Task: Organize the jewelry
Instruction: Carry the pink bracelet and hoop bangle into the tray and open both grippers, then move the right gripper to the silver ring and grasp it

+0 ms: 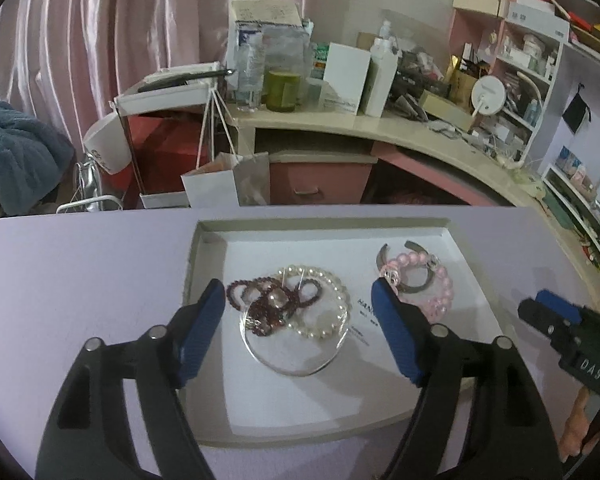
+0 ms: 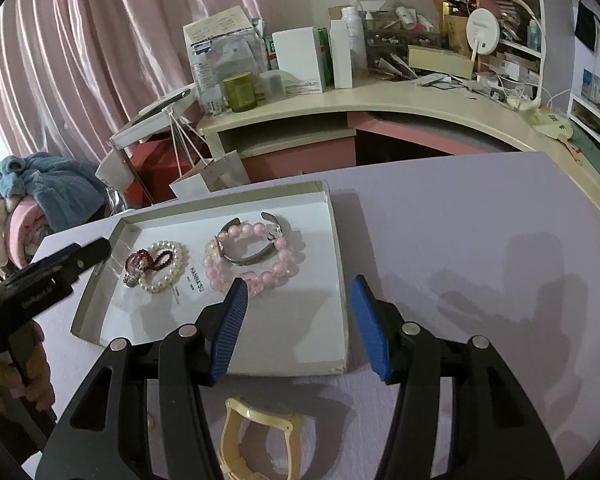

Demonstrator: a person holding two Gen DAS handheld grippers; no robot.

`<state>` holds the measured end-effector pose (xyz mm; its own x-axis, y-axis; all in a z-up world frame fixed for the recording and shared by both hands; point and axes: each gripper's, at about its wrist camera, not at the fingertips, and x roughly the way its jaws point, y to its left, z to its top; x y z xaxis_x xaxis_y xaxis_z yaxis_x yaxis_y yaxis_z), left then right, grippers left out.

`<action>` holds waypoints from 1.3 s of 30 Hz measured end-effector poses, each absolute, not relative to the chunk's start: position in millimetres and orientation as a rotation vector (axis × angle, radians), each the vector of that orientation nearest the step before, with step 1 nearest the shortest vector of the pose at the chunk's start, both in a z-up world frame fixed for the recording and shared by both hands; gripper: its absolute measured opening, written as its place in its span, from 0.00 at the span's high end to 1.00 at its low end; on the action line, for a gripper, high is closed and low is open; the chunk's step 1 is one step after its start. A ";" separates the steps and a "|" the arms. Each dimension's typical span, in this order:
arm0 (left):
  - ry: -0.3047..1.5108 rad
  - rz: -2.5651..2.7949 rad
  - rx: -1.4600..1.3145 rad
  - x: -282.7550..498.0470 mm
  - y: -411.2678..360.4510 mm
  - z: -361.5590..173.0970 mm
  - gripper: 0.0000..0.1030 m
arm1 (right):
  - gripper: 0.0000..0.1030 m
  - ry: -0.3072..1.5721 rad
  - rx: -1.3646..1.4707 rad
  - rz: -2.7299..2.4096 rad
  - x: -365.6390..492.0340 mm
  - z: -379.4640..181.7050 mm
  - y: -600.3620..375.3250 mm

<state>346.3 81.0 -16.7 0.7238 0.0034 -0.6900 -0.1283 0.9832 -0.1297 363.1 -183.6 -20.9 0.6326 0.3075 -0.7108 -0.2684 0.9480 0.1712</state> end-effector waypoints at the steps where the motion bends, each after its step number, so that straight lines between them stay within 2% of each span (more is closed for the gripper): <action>1: 0.752 0.076 -0.177 343.5 83.1 -14.7 0.26 | 0.46 0.824 0.052 0.328 361.7 -21.4 -184.3; 20: 0.614 0.208 -0.265 245.9 123.7 35.9 0.23 | 0.46 0.811 0.051 0.360 311.5 -12.5 -185.6; 27: 0.586 0.265 -0.283 199.6 129.9 44.8 0.23 | 0.55 0.814 0.007 0.531 273.5 -19.0 -159.5; 36: 0.577 0.315 -0.315 151.1 128.2 47.4 0.20 | 0.66 0.878 -0.135 0.669 246.4 -57.0 -111.5; 39: 0.583 0.326 -0.320 139.8 126.5 46.4 0.20 | 0.67 0.893 -0.172 0.652 247.2 -68.3 -105.3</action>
<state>139.8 126.5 46.4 0.7870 0.2084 -0.5807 -0.3862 0.9004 -0.2003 247.2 -105.3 -68.3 0.4498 0.4551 -0.7684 -0.5932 0.7955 0.1240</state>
